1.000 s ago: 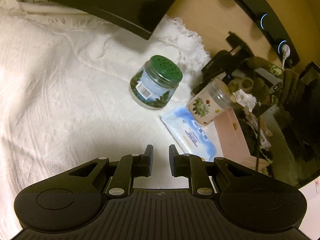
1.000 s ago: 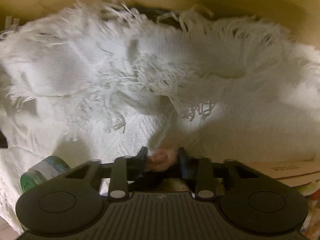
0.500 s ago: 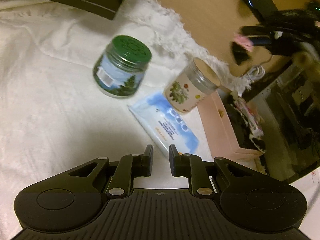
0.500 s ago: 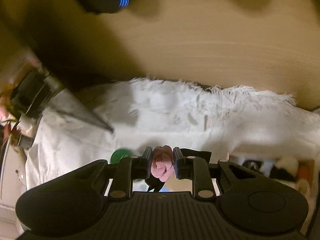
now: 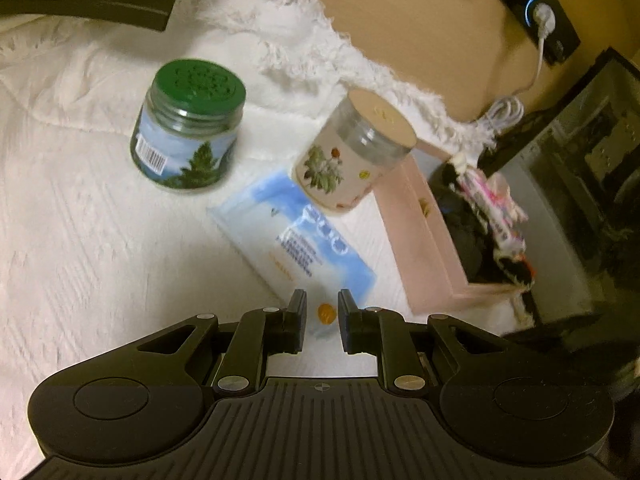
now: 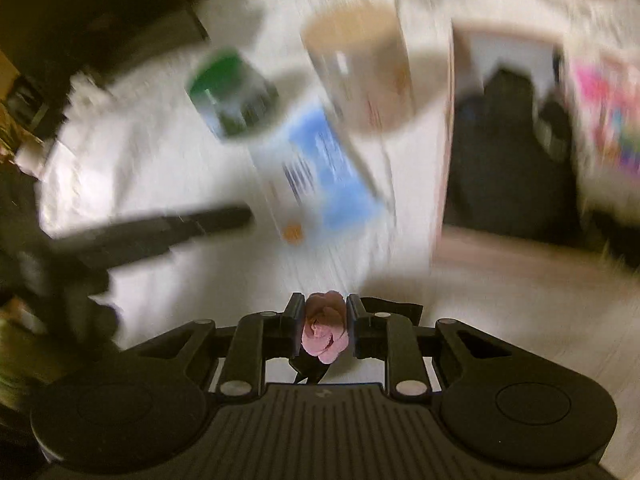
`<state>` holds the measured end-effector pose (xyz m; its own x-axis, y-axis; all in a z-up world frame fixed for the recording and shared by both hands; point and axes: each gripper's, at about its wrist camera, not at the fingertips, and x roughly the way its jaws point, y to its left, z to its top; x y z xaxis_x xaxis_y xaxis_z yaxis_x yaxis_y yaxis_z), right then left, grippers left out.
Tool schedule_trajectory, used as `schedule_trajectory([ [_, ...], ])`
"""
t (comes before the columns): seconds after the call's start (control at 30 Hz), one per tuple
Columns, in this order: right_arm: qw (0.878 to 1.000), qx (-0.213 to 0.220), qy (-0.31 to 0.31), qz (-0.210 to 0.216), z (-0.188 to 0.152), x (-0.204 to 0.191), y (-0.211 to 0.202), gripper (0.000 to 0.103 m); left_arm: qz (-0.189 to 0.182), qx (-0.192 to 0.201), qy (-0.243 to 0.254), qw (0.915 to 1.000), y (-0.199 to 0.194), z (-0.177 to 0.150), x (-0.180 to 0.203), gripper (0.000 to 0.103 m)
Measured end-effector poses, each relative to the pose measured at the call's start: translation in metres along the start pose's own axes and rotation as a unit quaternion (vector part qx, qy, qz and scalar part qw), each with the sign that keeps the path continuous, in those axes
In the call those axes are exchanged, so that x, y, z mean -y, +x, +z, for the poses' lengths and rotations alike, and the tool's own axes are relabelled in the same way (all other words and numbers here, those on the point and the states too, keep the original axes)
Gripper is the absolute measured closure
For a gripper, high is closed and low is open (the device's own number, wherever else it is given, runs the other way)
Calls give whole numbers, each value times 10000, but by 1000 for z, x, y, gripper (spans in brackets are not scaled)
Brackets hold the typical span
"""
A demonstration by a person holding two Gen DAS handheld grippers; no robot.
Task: Organize soft objects
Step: 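Grasp the small pink rose item with the right tool and lift it, then carry the pink rose with the right tool while the left tool moves over the wipes packet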
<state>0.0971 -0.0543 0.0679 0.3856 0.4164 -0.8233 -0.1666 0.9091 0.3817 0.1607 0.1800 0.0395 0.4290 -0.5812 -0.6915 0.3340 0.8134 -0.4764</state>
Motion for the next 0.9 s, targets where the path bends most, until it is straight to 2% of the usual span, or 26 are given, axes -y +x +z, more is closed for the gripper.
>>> schedule_trajectory([
  [0.07, 9998, -135, 2, -115, -13, 1, 16, 71, 57, -53, -32, 10000, 0, -3, -4, 85],
  [0.13, 9998, -143, -47, -149, -21, 0, 23, 67, 109, -49, -94, 9999, -2, -6, -8, 85],
  [0.2, 9996, -63, -185, -197, -22, -4, 19, 53, 149, -14, -204, 9997, -5, -8, -14, 85],
  [0.23, 9993, 25, -304, -221, -19, -8, 15, 39, 162, 8, -255, 9995, -6, -9, -17, 85],
  [0.27, 9986, 209, -415, -248, -16, -12, 5, 31, 180, 37, -302, 9994, -8, -10, -20, 85],
  [0.3, 9977, 406, -476, -245, -11, -15, -3, 30, 201, 58, -330, 9992, -10, -12, -22, 85],
  [0.4, 9922, 1109, -528, -214, 7, -19, -21, 29, 262, 108, -409, 9988, -14, -16, -28, 85],
  [0.43, 9899, 1283, -511, -329, 15, -20, -22, 33, 277, 121, -429, 9986, -16, -17, -29, 85],
  [0.47, 9879, 1356, -536, -524, 24, -21, -20, 47, 297, 139, -450, 9984, -18, -19, -31, 85],
  [0.53, 9828, 1305, -803, -1033, 46, -29, -4, 63, 339, 174, -492, 9981, -21, -20, -34, 85],
  [0.67, 9633, 1085, -1418, -2003, 71, -41, 48, 69, 438, 273, -616, 9968, -28, -23, -45, 85],
  [0.77, 9517, 778, -1669, -2458, 79, -36, 78, 69, 459, 343, -751, 9955, -33, -25, -53, 85],
  [0.9, 9307, 615, -2112, -2922, 77, -36, 104, 70, 559, 367, -915, 9936, -34, -29, -62, 85],
])
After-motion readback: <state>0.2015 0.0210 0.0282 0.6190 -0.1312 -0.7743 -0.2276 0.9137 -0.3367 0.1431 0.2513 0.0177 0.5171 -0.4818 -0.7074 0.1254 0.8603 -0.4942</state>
